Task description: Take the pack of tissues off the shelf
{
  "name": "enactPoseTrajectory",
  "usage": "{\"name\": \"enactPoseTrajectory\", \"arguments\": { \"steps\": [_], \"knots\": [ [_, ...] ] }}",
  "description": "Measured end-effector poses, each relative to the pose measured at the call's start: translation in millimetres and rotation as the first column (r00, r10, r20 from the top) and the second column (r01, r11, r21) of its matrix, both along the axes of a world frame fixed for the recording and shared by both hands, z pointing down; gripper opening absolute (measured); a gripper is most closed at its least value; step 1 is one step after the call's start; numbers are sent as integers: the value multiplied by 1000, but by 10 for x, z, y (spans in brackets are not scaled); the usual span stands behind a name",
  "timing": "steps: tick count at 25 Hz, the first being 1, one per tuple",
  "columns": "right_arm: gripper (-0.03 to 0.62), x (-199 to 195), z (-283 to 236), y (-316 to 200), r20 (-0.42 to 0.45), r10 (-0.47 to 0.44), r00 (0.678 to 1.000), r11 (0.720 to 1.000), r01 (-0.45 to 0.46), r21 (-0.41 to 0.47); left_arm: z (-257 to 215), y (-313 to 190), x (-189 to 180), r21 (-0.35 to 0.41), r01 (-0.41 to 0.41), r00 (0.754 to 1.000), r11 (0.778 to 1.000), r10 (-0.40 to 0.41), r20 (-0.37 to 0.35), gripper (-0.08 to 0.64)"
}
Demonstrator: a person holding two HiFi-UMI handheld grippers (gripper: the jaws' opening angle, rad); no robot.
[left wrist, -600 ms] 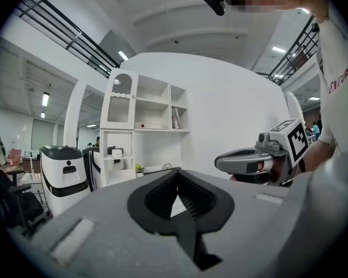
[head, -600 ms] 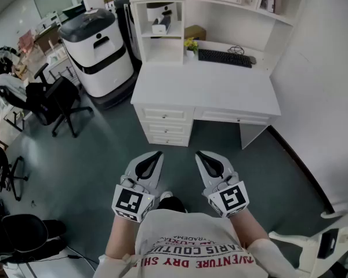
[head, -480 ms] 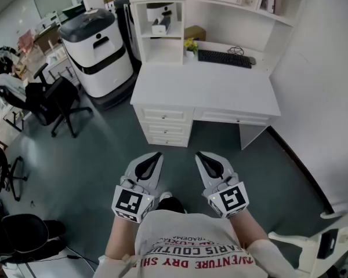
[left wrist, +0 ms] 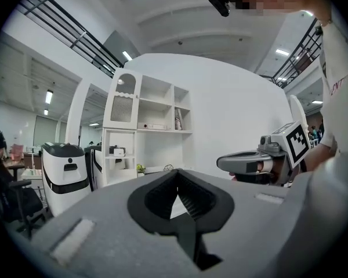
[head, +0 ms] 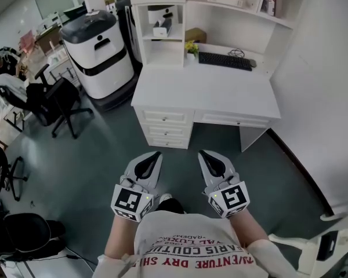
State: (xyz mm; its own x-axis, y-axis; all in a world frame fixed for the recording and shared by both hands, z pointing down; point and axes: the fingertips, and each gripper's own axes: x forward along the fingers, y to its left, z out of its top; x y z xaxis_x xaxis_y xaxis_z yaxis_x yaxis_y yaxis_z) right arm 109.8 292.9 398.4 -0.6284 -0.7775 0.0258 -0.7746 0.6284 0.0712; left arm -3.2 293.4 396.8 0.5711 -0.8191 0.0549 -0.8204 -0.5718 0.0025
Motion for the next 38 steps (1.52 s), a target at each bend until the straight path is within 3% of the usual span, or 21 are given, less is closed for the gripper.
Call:
{"name": "enactPoseTrajectory", "arguments": {
  "steps": [4, 5, 7, 8, 10, 17, 38],
  "knots": [
    [2, 112, -1, -126, 23, 25, 999, 999, -24, -20, -93, -160, -114, 18, 80, 993, 997, -79, -84, 6],
    [2, 132, 1, -163, 27, 28, 999, 999, -27, -26, -138, -203, -139, 32, 98, 990, 995, -94, -108, 70],
    [2, 137, 13, -244, 29, 29, 999, 999, -28, -34, -204, -293, -164, 64, 116, 988, 991, -108, -112, 464],
    [2, 126, 32, -289, 27, 28, 999, 999, -27, -38, -217, -348, -185, 73, 128, 988, 989, -121, -95, 482],
    [2, 86, 65, -387, 23, 24, 999, 999, -23, -40, -218, -479, -233, 73, 152, 987, 986, -147, -71, 482],
    [2, -39, 236, -974, -17, 27, 1000, 998, -28, -61, -97, -1133, -352, 42, 145, 984, 989, -140, -110, 480],
    [2, -782, -39, -4195, -44, 107, 993, 994, -108, -30, -274, -4403, -1074, 58, 85, 991, 995, -79, -109, 472]
  ]
}}
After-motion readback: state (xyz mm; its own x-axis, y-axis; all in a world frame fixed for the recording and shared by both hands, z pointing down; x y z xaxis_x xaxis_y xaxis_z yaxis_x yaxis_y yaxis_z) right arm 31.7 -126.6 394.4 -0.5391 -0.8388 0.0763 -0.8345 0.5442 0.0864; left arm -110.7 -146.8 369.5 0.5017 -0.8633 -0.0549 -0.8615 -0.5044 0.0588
